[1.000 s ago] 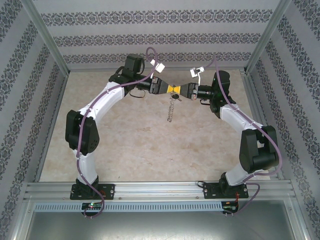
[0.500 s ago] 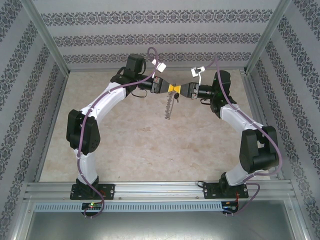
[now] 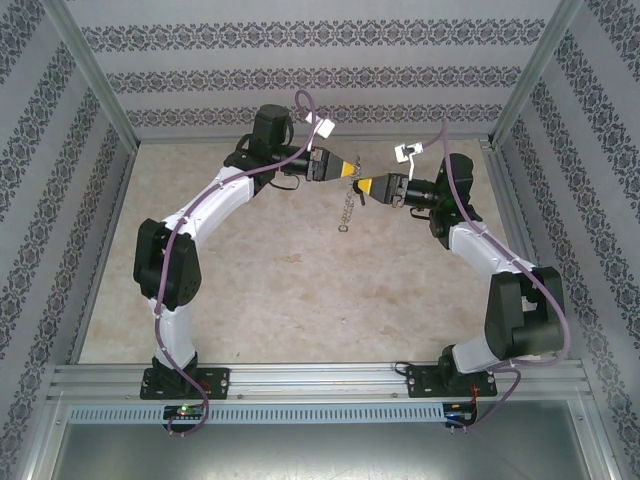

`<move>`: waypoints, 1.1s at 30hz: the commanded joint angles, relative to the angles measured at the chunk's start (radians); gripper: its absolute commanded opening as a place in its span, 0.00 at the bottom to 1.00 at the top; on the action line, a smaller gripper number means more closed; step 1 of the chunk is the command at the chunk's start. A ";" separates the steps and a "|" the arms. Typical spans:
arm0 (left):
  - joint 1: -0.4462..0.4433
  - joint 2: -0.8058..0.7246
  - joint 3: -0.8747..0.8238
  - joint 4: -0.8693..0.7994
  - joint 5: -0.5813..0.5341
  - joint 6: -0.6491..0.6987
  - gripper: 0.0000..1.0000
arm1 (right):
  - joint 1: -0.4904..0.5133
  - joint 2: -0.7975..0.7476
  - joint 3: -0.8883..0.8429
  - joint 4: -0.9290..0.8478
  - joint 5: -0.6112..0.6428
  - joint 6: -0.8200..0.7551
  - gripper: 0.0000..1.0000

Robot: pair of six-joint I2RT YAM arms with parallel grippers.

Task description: Put the keys on the keyring

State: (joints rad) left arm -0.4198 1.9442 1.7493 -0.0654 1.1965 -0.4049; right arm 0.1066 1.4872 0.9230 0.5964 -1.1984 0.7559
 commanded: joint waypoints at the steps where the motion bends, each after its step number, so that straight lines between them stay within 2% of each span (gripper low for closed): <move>1: -0.009 -0.029 -0.004 0.093 0.021 -0.040 0.00 | -0.002 -0.024 -0.018 0.071 -0.021 0.000 0.42; 6: -0.008 -0.030 -0.007 0.120 0.025 -0.061 0.00 | 0.007 -0.015 -0.011 0.078 -0.018 0.003 0.42; 8: -0.011 -0.031 -0.010 0.136 0.025 -0.073 0.00 | 0.015 -0.007 -0.007 0.084 -0.018 0.006 0.38; 15: -0.010 -0.035 -0.022 0.175 0.015 -0.099 0.00 | 0.028 -0.008 -0.020 0.112 -0.018 0.022 0.01; 25: -0.009 -0.057 -0.079 0.303 -0.039 -0.175 0.00 | 0.073 -0.039 -0.069 0.097 0.019 0.008 0.00; 33: -0.011 -0.075 -0.133 0.399 -0.056 -0.239 0.00 | 0.104 -0.002 -0.067 0.092 0.077 0.006 0.00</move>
State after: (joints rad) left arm -0.4202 1.9366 1.6260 0.1864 1.1736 -0.5972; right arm 0.1856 1.4761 0.8566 0.6701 -1.1168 0.7815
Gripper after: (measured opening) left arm 0.053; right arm 0.069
